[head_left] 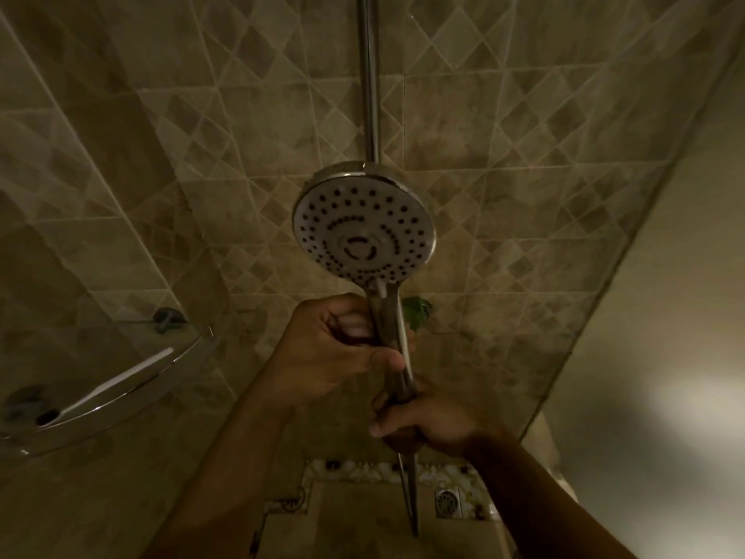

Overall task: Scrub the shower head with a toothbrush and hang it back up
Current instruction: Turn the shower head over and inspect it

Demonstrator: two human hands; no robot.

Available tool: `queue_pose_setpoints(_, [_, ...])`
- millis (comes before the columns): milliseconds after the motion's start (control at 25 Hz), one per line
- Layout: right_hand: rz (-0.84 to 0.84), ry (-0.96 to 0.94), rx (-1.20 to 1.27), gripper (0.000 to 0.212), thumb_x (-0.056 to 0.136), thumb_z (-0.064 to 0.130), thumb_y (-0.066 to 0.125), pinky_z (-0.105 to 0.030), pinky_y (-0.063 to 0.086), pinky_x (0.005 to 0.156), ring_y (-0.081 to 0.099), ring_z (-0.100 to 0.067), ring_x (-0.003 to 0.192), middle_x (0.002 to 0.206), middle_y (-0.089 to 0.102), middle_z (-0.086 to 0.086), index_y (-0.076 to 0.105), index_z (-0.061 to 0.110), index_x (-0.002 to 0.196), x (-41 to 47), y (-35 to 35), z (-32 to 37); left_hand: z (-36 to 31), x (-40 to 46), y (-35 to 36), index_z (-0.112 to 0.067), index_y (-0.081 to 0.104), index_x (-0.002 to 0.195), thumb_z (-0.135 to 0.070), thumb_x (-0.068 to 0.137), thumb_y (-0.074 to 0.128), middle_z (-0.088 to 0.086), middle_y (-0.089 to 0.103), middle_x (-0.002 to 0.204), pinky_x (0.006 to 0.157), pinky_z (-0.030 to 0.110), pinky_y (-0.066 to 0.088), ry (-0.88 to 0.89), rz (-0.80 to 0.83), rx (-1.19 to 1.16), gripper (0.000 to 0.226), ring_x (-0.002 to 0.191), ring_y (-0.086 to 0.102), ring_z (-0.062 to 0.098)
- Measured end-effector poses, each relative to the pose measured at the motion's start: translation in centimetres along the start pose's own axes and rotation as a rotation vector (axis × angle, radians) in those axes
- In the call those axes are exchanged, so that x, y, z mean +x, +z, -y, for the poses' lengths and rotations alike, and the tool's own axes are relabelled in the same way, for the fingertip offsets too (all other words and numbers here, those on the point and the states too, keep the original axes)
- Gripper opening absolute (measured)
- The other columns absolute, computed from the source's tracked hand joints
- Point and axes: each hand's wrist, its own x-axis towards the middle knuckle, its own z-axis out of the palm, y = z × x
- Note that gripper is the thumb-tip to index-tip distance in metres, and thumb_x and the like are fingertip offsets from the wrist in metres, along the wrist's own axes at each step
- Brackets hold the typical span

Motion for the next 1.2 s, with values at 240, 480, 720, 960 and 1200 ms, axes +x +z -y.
queue_pose_setpoints(240, [0.022, 0.029, -0.028, 0.041, 0.077, 0.003, 0.065, -0.030, 0.019, 0.048, 0.028, -0.010, 0.040, 0.046, 0.035, 0.007, 0.047, 0.023, 0.046, 0.1, 0.3, 0.0, -0.6, 0.5, 0.8, 0.000, 0.065, 0.080, -0.015, 0.059, 0.095, 0.011, 0.071, 0.070, 0.063, 0.028, 0.059, 0.031, -0.013, 0.166, 0.040, 0.068, 0.072, 0.018])
queue_pose_setpoints(480, [-0.054, 0.080, -0.008, 0.030, 0.060, 0.012, 0.075, -0.028, 0.023, 0.050, 0.031, -0.016, 0.052, 0.058, 0.037, -0.004, 0.046, 0.011, 0.068, 1.0, 1.1, -0.5, 0.7, 1.6, 3.7, -0.015, 0.065, 0.075, -0.009, 0.067, 0.066, 0.005, 0.047, 0.060, 0.056, 0.034, 0.038, 0.050, 0.095, -0.136, 0.010, 0.051, 0.044, 0.021])
queue_pose_setpoints(720, [-0.111, -0.036, -0.074, 0.034, 0.064, 0.010, 0.079, -0.033, 0.029, 0.058, 0.038, -0.028, 0.063, 0.071, 0.044, -0.015, 0.052, -0.006, 0.074, 0.6, 0.4, -0.1, -0.1, 2.0, 4.6, -0.010, 0.071, 0.092, 0.001, 0.087, 0.064, 0.022, 0.070, 0.077, 0.061, 0.045, 0.059, -0.002, 0.128, -0.340, 0.014, 0.065, 0.070, 0.036])
queue_pose_setpoints(960, [-0.317, -0.186, -0.082, 0.028, 0.073, 0.004, 0.065, -0.026, 0.030, 0.047, 0.032, -0.018, 0.041, 0.047, 0.041, -0.002, 0.057, 0.019, 0.051, 1.3, 1.2, 0.2, 0.0, 2.2, 5.7, -0.019, 0.066, 0.078, -0.052, 0.066, 0.083, 0.002, 0.047, 0.042, 0.043, 0.024, 0.041, -0.076, -0.233, -0.124, 0.039, 0.030, 0.042, 0.014])
queue_pose_setpoints(1200, [-0.512, -0.230, -0.107, 0.036, 0.069, 0.013, 0.063, -0.022, 0.028, 0.041, 0.033, -0.005, 0.033, 0.036, 0.041, 0.009, 0.056, 0.028, 0.037, 1.2, 1.9, 0.8, -0.1, 2.3, 6.1, -0.031, 0.064, 0.070, -0.052, 0.080, 0.065, 0.005, 0.053, 0.057, 0.060, 0.036, 0.048, -0.068, -0.231, -0.019, 0.023, 0.054, 0.053, 0.021])
